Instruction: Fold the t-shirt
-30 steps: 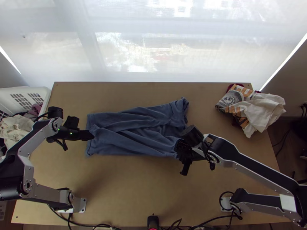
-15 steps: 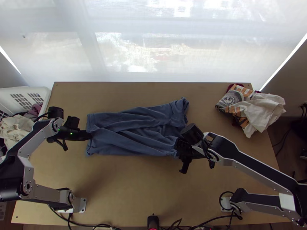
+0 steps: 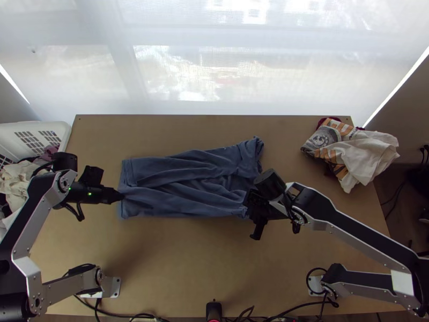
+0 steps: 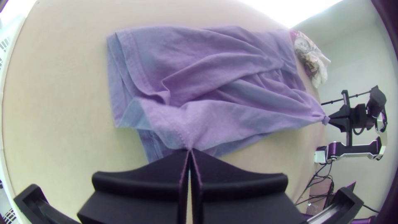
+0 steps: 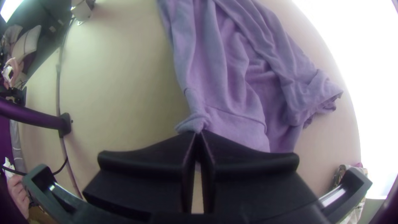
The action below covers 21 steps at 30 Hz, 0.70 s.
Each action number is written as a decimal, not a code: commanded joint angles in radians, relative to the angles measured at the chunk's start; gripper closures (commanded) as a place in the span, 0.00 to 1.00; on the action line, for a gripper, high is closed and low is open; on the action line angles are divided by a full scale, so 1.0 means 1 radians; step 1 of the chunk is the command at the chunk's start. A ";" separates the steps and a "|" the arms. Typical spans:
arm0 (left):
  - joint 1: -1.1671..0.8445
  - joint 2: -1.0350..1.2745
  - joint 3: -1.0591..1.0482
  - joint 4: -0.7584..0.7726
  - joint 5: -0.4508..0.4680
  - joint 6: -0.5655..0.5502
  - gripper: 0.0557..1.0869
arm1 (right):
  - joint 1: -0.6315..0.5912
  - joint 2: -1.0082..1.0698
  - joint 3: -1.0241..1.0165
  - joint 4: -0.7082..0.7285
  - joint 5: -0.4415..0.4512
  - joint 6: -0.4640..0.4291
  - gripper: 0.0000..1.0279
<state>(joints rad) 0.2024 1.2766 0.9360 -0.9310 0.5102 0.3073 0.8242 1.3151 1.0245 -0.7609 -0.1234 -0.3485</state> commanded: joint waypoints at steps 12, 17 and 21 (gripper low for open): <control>0.023 -0.290 -0.009 -0.256 0.007 0.081 0.97 | -0.048 -0.048 0.051 -0.012 0.001 0.002 0.97; 0.032 -0.319 -0.014 -0.256 0.007 0.082 0.97 | -0.077 -0.060 0.062 -0.014 0.001 0.000 0.97; 0.061 -0.309 -0.025 -0.210 0.008 0.078 0.97 | -0.099 -0.054 0.085 -0.011 0.001 -0.004 0.97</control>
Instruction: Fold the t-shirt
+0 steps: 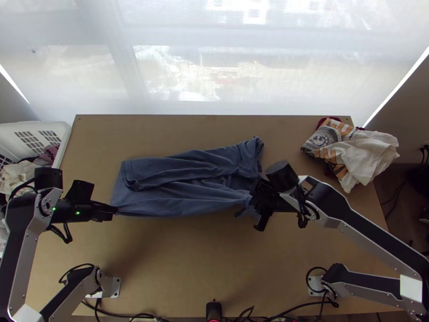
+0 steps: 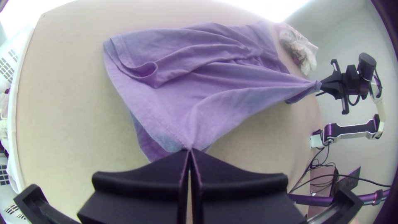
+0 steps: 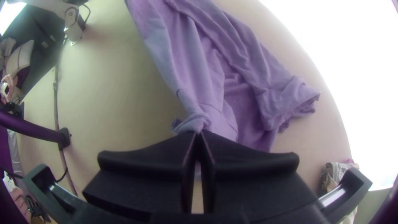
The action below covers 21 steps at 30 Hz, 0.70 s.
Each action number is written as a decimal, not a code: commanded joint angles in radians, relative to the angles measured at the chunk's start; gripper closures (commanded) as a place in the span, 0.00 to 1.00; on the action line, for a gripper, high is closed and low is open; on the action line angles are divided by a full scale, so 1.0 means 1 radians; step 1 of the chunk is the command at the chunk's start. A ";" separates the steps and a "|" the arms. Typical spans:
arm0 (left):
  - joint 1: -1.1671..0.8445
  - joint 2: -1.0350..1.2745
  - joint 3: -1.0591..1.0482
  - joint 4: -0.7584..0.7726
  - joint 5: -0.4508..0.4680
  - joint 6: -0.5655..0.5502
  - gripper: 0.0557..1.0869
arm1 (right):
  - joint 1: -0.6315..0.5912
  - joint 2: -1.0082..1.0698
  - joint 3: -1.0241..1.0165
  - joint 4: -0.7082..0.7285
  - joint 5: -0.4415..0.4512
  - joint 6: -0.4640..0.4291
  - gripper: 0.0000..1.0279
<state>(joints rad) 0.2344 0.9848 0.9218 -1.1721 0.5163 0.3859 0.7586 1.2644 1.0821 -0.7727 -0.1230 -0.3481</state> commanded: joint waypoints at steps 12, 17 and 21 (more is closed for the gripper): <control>0.054 0.094 0.028 0.175 0.001 -0.032 0.97 | -0.100 0.139 0.150 0.055 0.000 -0.022 0.97; 0.059 0.164 0.095 0.221 0.001 -0.047 0.97 | -0.131 0.222 0.214 0.070 0.000 -0.029 0.97; 0.062 0.224 0.150 0.250 0.001 -0.051 0.97 | -0.160 0.279 0.263 0.076 0.000 -0.037 0.97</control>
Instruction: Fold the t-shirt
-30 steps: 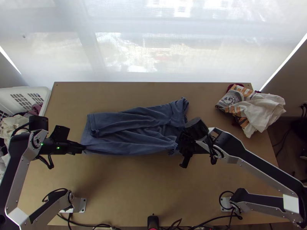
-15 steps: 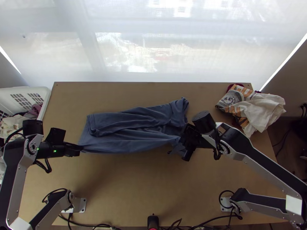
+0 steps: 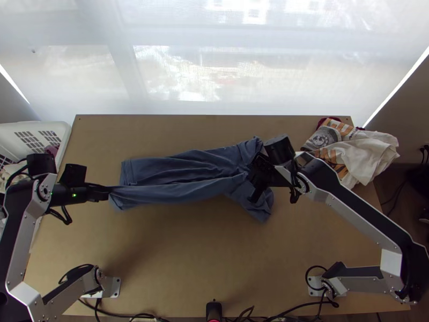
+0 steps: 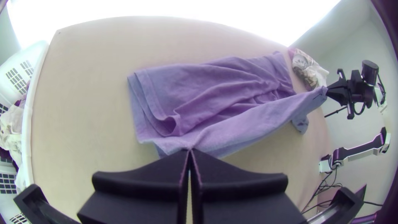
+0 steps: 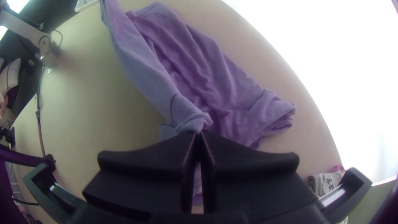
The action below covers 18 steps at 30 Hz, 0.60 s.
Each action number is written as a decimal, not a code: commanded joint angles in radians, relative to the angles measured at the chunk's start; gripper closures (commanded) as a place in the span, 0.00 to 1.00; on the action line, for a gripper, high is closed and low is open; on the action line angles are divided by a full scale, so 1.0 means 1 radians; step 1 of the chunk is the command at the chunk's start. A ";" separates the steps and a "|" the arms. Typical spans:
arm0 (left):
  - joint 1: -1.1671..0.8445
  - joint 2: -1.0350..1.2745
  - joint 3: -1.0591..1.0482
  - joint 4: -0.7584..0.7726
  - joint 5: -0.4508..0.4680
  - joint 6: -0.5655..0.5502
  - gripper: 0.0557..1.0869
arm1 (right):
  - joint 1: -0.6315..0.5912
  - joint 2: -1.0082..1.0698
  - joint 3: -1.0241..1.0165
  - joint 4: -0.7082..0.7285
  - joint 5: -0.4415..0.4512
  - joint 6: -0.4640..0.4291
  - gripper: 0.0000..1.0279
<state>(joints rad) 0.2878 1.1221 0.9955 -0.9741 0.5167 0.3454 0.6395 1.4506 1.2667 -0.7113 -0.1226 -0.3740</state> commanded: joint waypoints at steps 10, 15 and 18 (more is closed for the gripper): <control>0.004 0.265 0.227 0.112 -0.006 -0.037 0.97 | -0.116 0.228 0.198 0.019 0.000 -0.062 0.97; -0.009 0.340 0.261 0.143 -0.010 -0.052 0.97 | -0.136 0.309 0.276 0.019 -0.002 -0.074 0.97; -0.018 0.377 0.269 0.167 -0.012 -0.062 0.97 | -0.144 0.361 0.332 0.019 -0.002 -0.088 0.97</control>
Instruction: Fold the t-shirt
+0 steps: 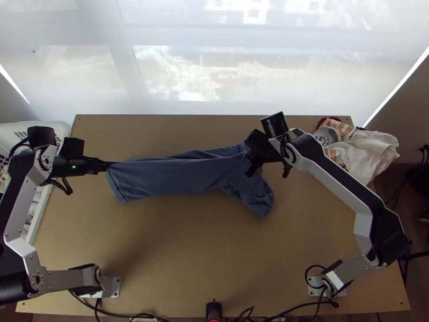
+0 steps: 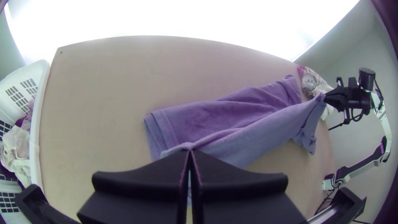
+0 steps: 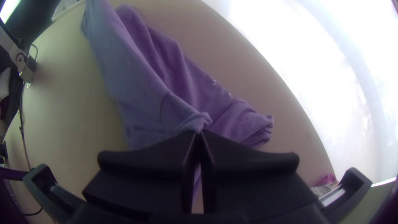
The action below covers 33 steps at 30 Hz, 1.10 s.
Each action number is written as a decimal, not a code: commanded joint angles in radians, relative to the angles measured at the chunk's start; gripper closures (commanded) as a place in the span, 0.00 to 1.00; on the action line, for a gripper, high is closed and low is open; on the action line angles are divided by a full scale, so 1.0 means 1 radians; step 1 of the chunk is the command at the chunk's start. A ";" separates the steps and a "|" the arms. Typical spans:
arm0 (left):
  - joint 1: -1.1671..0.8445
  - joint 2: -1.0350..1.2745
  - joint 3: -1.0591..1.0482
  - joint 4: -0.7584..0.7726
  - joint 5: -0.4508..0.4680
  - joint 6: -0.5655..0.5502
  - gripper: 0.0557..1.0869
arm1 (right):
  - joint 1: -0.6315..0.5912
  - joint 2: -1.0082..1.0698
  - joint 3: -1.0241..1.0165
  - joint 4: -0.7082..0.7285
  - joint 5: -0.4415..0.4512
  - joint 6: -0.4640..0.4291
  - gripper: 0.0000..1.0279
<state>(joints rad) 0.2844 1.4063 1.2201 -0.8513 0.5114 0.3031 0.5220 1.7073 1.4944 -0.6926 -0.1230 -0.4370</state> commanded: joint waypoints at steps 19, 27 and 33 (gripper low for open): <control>-0.048 0.276 0.114 0.124 -0.030 -0.044 0.97 | -0.083 0.465 0.483 -0.084 -0.001 -0.098 0.97; -0.063 0.378 0.167 0.149 -0.054 -0.047 0.97 | -0.097 0.546 0.561 -0.094 -0.001 -0.103 0.97; -0.079 0.425 0.194 0.155 -0.067 -0.053 0.97 | -0.106 0.606 0.627 -0.120 -0.001 -0.101 0.97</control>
<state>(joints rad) 0.2195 1.7744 1.3846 -0.7074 0.4587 0.2535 0.4255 2.2482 2.0537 -0.7921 -0.1242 -0.5396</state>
